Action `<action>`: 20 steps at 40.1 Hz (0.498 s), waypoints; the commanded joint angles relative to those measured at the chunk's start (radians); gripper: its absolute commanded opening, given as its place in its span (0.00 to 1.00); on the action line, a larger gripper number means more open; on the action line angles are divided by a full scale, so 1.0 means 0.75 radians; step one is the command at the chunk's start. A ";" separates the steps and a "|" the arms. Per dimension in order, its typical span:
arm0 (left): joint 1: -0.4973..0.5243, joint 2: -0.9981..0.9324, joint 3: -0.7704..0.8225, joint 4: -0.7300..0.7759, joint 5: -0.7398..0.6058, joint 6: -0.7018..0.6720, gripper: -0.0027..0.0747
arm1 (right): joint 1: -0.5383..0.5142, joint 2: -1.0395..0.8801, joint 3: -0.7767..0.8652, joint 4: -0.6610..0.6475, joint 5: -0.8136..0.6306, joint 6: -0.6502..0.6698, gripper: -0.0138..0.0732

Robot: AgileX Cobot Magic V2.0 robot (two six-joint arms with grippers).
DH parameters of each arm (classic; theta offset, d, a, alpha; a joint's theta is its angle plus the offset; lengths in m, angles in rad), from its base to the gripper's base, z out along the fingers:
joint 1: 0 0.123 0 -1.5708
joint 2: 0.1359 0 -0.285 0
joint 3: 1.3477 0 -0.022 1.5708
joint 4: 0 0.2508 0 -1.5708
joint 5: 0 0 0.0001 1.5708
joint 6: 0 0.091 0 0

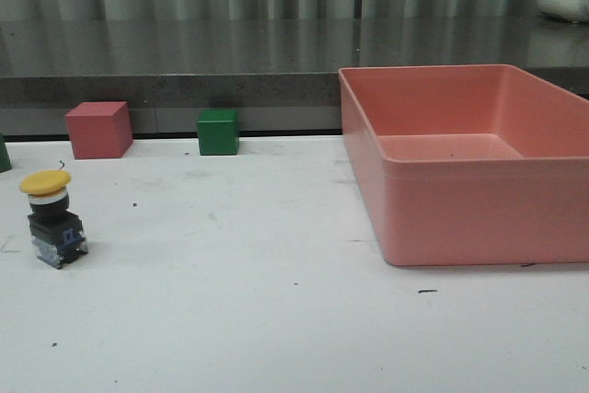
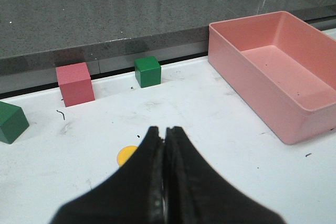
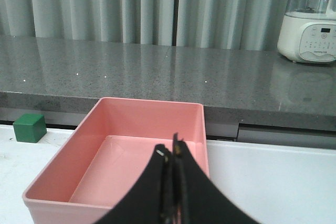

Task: Place and stand button with both arms

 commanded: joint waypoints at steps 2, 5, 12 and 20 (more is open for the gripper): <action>0.001 -0.074 -0.050 -0.004 -0.049 0.000 0.01 | 0.001 0.013 -0.037 -0.019 -0.116 -0.013 0.09; 0.001 -0.093 -0.050 -0.004 -0.049 0.000 0.01 | 0.001 0.013 -0.037 -0.019 -0.116 -0.013 0.09; 0.001 -0.096 -0.046 -0.004 -0.049 0.000 0.01 | 0.001 0.013 -0.037 -0.019 -0.116 -0.013 0.09; 0.001 -0.096 -0.045 0.023 -0.049 0.000 0.01 | 0.001 0.013 -0.037 -0.019 -0.116 -0.013 0.09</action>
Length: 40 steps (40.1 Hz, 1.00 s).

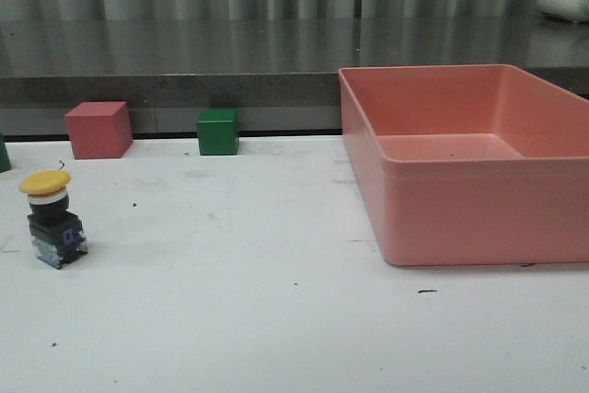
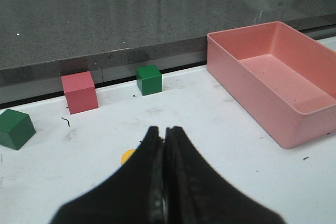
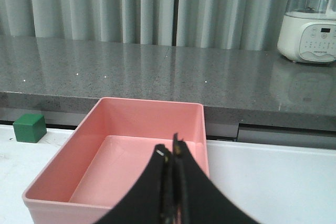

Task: Place and stand button with both arms

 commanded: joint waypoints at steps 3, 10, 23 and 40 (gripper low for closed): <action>0.001 0.009 -0.042 0.004 -0.099 0.000 0.01 | 0.001 0.013 -0.037 -0.019 -0.116 -0.013 0.09; 0.001 0.009 -0.025 -0.009 -0.187 -0.013 0.01 | 0.001 0.013 -0.037 -0.019 -0.116 -0.013 0.09; 0.110 -0.235 0.269 0.094 -0.445 -0.165 0.01 | 0.001 0.013 -0.037 -0.019 -0.116 -0.013 0.09; 0.499 -0.530 0.756 -0.004 -0.651 -0.165 0.01 | 0.001 0.013 -0.037 -0.019 -0.116 -0.013 0.09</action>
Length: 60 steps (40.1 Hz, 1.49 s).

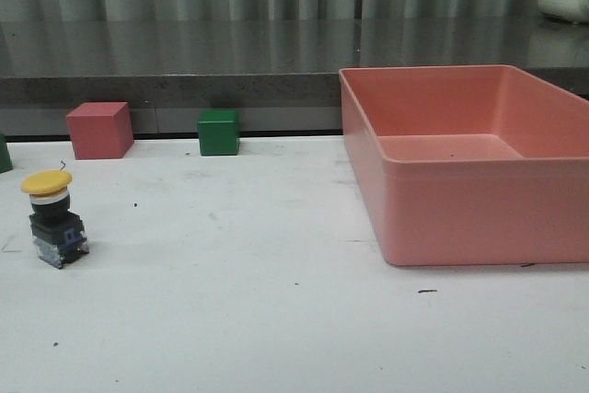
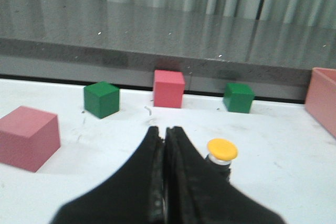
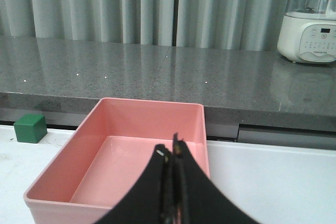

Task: Place and stand button with both arms

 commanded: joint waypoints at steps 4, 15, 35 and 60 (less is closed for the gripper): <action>0.064 -0.033 0.096 -0.020 -0.252 -0.015 0.01 | 0.001 0.013 -0.037 -0.019 -0.116 -0.013 0.09; 0.061 -0.033 0.096 -0.029 -0.204 -0.015 0.01 | 0.001 0.013 -0.037 -0.019 -0.116 -0.013 0.09; 0.061 -0.033 0.096 -0.029 -0.204 -0.015 0.01 | 0.001 0.013 -0.037 -0.019 -0.116 -0.013 0.09; 0.061 -0.033 0.096 -0.029 -0.204 -0.015 0.01 | 0.001 -0.004 0.201 0.074 -0.170 -0.013 0.09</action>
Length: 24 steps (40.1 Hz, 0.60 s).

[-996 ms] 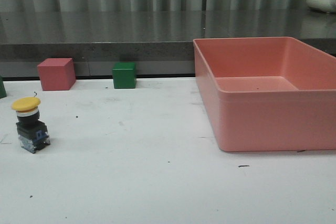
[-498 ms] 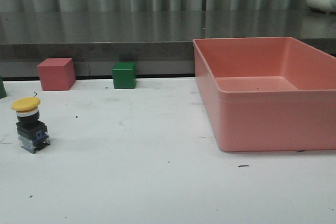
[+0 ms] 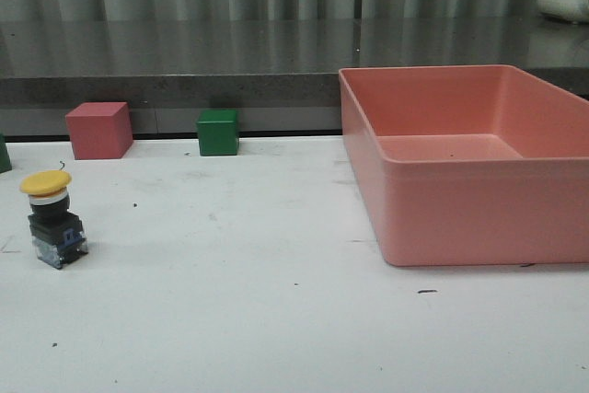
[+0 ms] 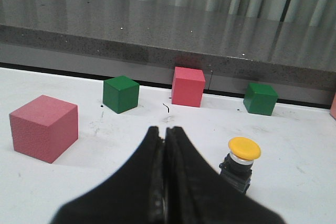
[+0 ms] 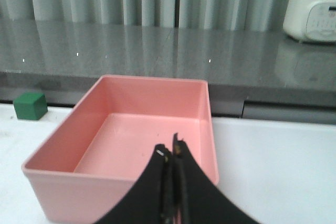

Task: Place and stand button with both arms

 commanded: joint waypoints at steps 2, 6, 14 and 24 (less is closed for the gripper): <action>0.000 -0.033 0.021 -0.011 -0.112 -0.013 0.01 | 0.001 -0.027 0.105 0.064 -0.145 -0.013 0.09; 0.000 -0.033 0.021 -0.011 -0.112 -0.013 0.01 | -0.001 -0.092 0.209 0.083 -0.152 -0.013 0.09; 0.000 -0.033 0.021 -0.011 -0.112 -0.013 0.01 | -0.001 -0.205 0.268 0.083 -0.076 -0.013 0.09; 0.000 -0.033 0.021 -0.011 -0.112 -0.013 0.01 | -0.001 -0.202 0.268 0.082 -0.078 -0.013 0.09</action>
